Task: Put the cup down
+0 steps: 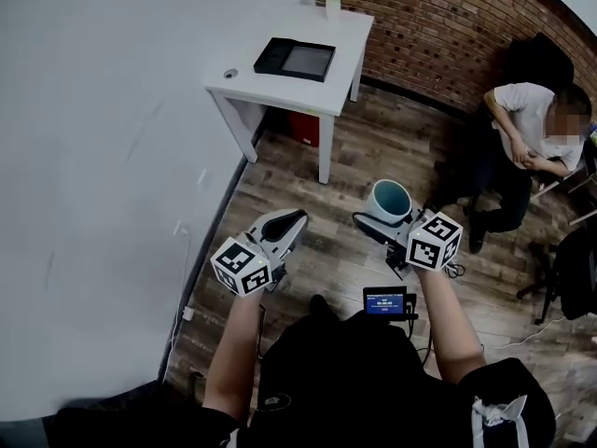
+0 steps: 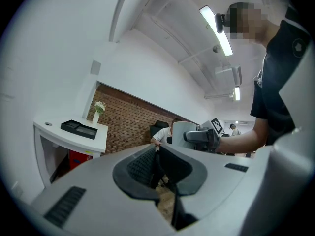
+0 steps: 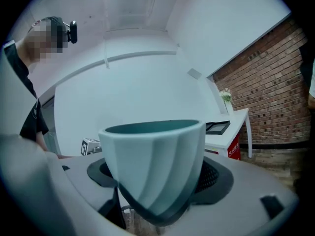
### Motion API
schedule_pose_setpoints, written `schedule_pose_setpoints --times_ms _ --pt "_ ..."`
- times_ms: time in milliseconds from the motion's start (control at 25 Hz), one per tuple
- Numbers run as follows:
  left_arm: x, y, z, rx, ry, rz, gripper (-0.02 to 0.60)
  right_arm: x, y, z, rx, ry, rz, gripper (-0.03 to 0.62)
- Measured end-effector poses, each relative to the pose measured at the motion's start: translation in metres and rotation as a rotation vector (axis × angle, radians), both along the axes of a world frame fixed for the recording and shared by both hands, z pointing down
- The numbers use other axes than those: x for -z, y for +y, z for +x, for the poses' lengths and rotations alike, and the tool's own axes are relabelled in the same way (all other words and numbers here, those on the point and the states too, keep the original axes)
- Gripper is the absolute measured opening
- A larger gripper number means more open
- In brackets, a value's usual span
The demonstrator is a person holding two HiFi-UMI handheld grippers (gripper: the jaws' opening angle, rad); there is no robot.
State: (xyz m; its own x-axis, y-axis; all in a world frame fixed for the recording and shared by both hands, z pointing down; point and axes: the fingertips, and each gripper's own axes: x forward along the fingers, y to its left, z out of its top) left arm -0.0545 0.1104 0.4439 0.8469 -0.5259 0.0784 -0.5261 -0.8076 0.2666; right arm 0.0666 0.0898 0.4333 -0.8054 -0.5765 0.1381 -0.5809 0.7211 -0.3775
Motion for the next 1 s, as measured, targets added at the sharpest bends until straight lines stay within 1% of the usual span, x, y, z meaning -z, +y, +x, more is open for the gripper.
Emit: schedule_pose_setpoints --times_ms 120,280,560,640,800,1000 --pt "-0.002 -0.017 -0.015 0.018 0.008 -0.008 0.034 -0.003 -0.016 -0.013 0.014 0.015 -0.007 0.397" --pt "-0.005 -0.037 -0.028 0.029 0.011 -0.015 0.034 -0.002 -0.039 -0.025 0.014 0.006 -0.008 0.398" --pt "-0.017 -0.076 -0.033 0.045 0.005 -0.026 0.021 -0.017 -0.08 -0.029 0.027 0.002 -0.021 0.397" --pt "-0.019 -0.091 -0.032 0.047 0.0 -0.024 0.009 -0.019 -0.099 -0.029 0.035 -0.006 -0.02 0.398" --pt "-0.025 -0.13 -0.026 0.057 -0.008 -0.022 0.009 -0.024 -0.145 -0.03 0.059 -0.017 -0.014 0.398" --pt "-0.03 -0.194 -0.019 0.064 -0.021 -0.034 0.008 -0.026 -0.218 -0.03 0.077 -0.048 -0.022 0.397"
